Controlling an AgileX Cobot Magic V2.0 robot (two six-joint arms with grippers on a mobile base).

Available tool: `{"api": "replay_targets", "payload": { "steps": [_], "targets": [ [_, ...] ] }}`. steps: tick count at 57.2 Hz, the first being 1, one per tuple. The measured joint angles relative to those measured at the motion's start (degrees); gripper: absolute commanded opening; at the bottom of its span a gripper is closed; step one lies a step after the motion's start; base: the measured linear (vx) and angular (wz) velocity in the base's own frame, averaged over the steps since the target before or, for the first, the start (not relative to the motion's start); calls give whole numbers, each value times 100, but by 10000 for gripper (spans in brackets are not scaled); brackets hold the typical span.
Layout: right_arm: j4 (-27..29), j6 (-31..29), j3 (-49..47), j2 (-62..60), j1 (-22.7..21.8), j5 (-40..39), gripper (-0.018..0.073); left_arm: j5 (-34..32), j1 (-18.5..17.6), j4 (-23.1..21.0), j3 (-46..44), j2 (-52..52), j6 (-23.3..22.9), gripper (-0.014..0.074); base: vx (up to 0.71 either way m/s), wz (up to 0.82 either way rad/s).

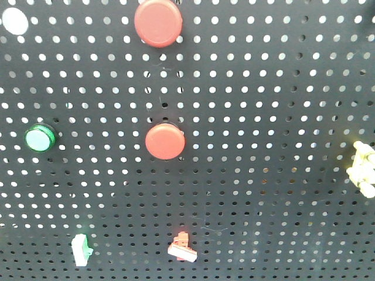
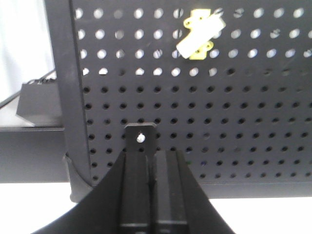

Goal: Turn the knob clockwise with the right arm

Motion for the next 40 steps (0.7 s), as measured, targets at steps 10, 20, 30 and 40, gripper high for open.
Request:
{"api": "replay_targets", "payload": {
  "steps": [10,20,30,40],
  "targets": [
    [0,0,0,0,0,35,-9,0,0,0,0,0,0,-6,0,0],
    [6,0,0,0,0,35,-9,0,0,0,0,0,0,-6,0,0],
    [11,0,6,0,0,42,-9,0,0,0,0,0,0,-6,0,0],
    [16,0,6,0,0,42,-9,0,0,0,0,0,0,-6,0,0]
  ]
}}
